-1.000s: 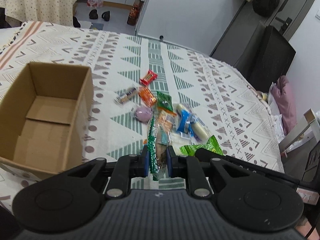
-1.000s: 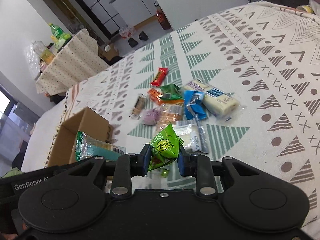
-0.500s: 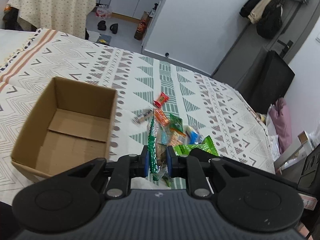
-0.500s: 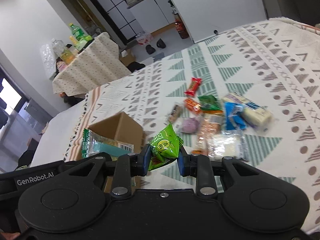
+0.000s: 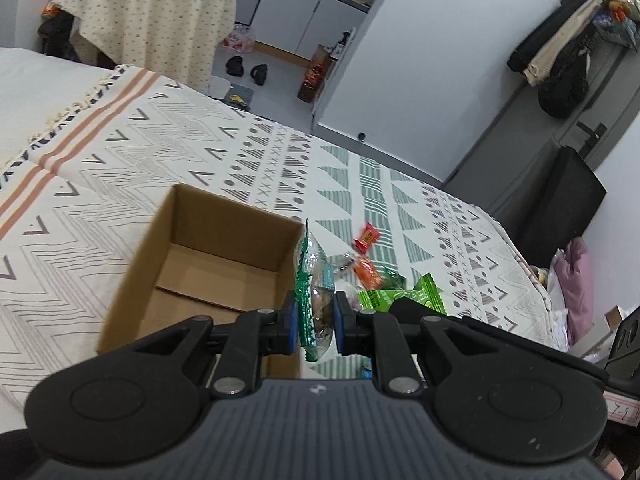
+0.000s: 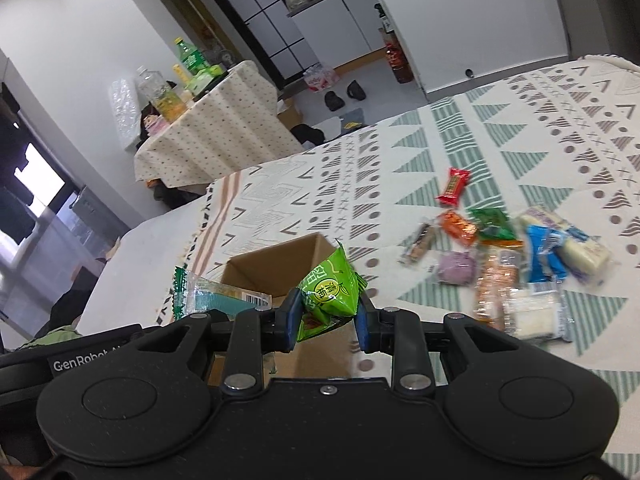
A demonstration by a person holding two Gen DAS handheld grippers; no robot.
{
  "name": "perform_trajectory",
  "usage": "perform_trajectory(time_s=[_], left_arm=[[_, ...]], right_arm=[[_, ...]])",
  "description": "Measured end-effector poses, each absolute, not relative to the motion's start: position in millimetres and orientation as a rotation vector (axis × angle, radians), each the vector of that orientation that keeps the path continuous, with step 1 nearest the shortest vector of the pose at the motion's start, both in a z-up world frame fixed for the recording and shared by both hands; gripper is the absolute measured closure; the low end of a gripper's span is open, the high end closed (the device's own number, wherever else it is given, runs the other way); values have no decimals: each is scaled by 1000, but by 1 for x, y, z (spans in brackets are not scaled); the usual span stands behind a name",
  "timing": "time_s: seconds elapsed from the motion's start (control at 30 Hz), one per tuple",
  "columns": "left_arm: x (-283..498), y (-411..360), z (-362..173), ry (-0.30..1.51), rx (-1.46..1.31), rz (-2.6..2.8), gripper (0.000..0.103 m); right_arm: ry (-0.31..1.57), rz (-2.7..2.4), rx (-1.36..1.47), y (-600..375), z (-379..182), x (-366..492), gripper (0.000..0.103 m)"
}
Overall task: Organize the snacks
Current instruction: 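Carry green packets into the cardboard box with both tools and release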
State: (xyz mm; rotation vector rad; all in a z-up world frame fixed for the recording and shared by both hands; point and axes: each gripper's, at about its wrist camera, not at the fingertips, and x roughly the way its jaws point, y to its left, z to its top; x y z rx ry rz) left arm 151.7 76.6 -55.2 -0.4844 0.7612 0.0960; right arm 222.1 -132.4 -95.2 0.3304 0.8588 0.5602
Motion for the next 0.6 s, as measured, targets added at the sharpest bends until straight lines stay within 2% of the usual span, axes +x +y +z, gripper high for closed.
perform_trajectory(time_s=[0.4, 0.57, 0.6], left_arm=[[146, 121, -64, 781, -521, 189, 86], [147, 128, -63, 797, -494, 240, 79], [148, 129, -63, 803, -495, 248, 74]], right_arm=[[895, 619, 296, -83, -100, 219, 76], [916, 623, 295, -72, -105, 218, 75], [920, 623, 294, -71, -105, 218, 75]])
